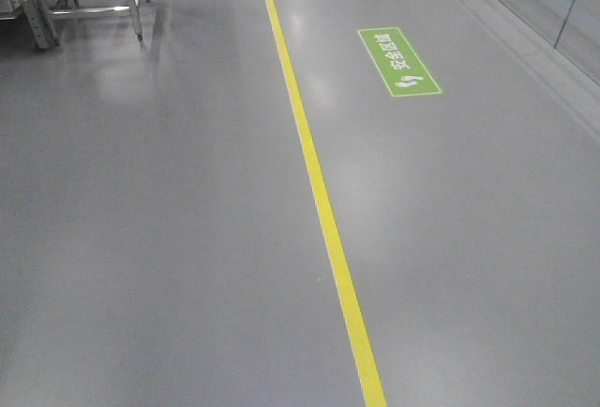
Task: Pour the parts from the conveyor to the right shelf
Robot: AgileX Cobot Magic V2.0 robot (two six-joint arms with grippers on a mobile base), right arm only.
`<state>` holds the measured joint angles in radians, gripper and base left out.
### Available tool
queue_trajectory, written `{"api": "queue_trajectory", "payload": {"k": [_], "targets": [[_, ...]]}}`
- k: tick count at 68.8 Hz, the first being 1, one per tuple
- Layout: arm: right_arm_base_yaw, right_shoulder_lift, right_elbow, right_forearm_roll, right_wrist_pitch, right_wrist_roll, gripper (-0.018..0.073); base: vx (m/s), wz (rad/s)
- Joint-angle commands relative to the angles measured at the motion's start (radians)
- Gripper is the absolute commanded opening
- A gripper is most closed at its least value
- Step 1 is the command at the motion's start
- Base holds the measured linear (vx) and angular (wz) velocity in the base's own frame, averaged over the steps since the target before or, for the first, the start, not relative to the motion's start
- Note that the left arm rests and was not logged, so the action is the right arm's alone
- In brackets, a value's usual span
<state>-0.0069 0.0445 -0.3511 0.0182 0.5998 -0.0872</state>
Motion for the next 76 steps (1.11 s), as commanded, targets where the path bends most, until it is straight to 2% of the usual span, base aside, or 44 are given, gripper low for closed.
{"api": "queue_trajectory", "payload": {"k": [1, 36, 76], "targets": [[-0.005, 0.02, -0.027, -0.006, -0.084, -0.006, -0.0006, 0.41, 0.09], [-0.005, 0.02, -0.027, -0.006, -0.084, -0.006, -0.0006, 0.46, 0.12], [-0.005, 0.02, -0.027, -0.006, -0.084, -0.006, -0.0006, 0.58, 0.02]]}}
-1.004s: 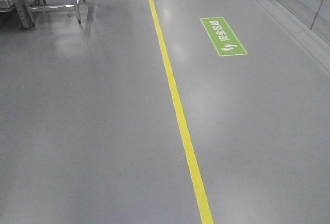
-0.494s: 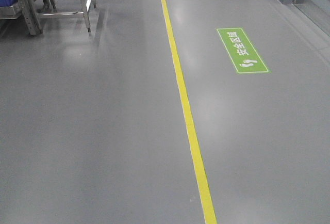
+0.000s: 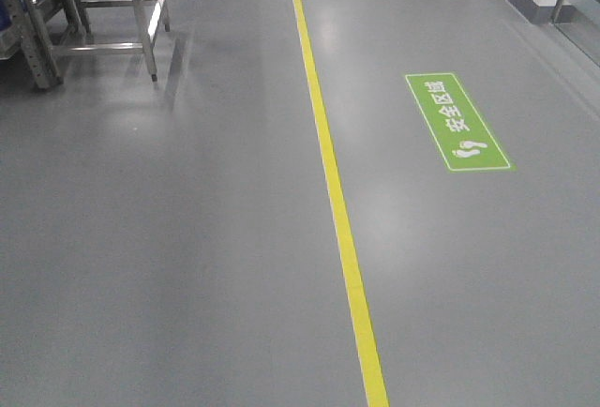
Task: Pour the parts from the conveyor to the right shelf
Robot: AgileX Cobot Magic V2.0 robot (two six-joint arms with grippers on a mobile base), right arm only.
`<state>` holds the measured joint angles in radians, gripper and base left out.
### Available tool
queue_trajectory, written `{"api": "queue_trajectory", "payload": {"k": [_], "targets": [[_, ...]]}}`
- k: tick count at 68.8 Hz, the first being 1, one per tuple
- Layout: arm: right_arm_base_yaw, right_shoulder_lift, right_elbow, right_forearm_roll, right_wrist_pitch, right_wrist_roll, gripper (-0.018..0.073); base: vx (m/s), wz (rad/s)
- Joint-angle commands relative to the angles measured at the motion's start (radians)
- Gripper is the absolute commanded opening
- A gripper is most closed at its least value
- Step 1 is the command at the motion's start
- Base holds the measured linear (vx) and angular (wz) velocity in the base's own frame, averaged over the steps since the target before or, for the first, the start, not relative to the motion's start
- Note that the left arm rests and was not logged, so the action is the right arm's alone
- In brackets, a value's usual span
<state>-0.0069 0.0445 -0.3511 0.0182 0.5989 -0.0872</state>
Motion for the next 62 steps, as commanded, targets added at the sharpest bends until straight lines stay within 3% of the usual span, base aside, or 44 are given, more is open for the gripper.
{"api": "queue_trajectory", "payload": {"k": [1, 62], "targets": [[-0.005, 0.02, -0.027, -0.006, -0.083, -0.006, -0.0006, 0.62, -0.03], [-0.005, 0.02, -0.027, -0.006, -0.085, -0.006, -0.0006, 0.69, 0.03]]}}
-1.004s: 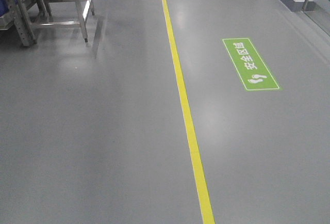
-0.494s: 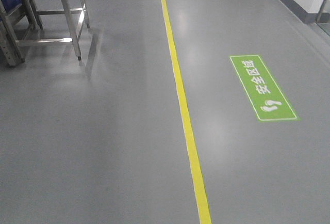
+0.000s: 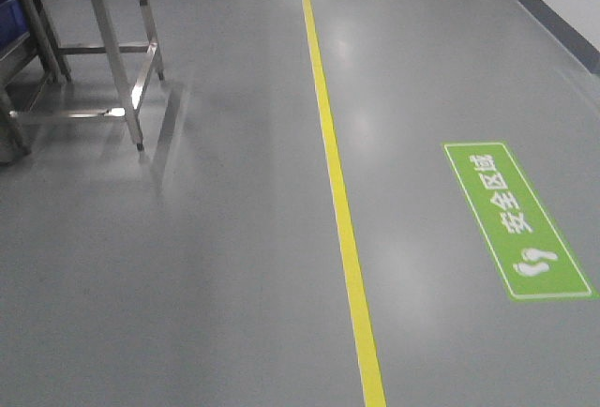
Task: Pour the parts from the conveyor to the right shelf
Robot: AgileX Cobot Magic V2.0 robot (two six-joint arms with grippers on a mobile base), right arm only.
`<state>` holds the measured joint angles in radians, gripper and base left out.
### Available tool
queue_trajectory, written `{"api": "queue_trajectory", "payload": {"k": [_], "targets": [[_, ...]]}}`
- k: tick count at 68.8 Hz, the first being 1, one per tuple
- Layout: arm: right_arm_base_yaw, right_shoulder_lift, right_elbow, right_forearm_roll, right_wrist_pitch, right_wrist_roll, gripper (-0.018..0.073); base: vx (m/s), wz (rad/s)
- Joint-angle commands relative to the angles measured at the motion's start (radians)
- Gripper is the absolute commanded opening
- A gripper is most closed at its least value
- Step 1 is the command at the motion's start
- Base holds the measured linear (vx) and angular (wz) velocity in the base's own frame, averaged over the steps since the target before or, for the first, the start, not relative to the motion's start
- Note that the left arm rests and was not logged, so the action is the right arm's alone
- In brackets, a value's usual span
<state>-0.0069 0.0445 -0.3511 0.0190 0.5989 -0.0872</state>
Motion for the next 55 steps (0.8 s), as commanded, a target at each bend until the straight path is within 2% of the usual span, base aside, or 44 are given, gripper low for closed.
{"api": "queue_trajectory", "payload": {"k": [1, 55], "targets": [[-0.005, 0.02, -0.027, -0.007, -0.085, -0.006, -0.0006, 0.73, 0.0], [-0.005, 0.02, -0.027, -0.007, -0.085, -0.006, -0.0006, 0.73, -0.06]]}}
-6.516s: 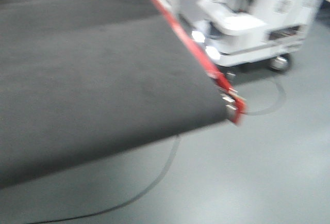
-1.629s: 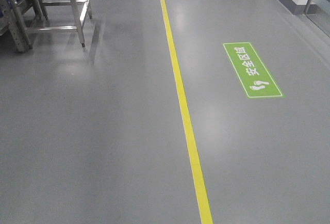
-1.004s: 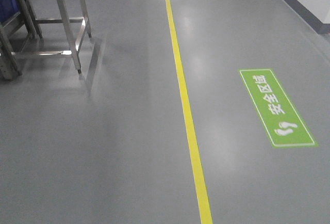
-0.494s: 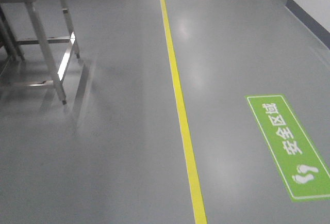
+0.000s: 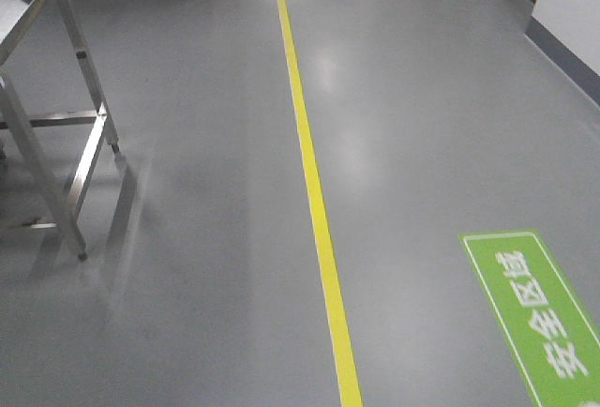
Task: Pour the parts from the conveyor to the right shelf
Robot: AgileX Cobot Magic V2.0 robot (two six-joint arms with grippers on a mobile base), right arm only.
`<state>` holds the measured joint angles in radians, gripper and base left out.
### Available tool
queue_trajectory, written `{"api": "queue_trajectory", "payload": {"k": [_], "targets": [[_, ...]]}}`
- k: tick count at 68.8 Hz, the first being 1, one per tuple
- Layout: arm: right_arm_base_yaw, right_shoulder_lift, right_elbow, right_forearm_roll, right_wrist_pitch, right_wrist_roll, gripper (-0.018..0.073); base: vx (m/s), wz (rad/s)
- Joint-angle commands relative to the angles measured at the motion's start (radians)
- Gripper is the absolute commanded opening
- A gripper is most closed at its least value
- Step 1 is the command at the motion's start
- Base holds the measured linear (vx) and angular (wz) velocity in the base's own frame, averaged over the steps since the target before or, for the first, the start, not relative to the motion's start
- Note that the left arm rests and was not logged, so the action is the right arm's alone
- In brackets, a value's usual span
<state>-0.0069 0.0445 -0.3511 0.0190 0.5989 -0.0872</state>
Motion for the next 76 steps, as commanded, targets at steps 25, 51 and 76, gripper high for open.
{"api": "queue_trajectory", "payload": {"k": [25, 51, 76], "targets": [[-0.005, 0.02, -0.027, -0.007, -0.085, -0.006, -0.0006, 0.75, 0.12], [-0.005, 0.02, -0.027, -0.007, -0.085, -0.006, -0.0006, 0.73, 0.07], [-0.005, 0.02, -0.027, -0.007, -0.085, -0.006, -0.0006, 0.73, 0.03]]}}
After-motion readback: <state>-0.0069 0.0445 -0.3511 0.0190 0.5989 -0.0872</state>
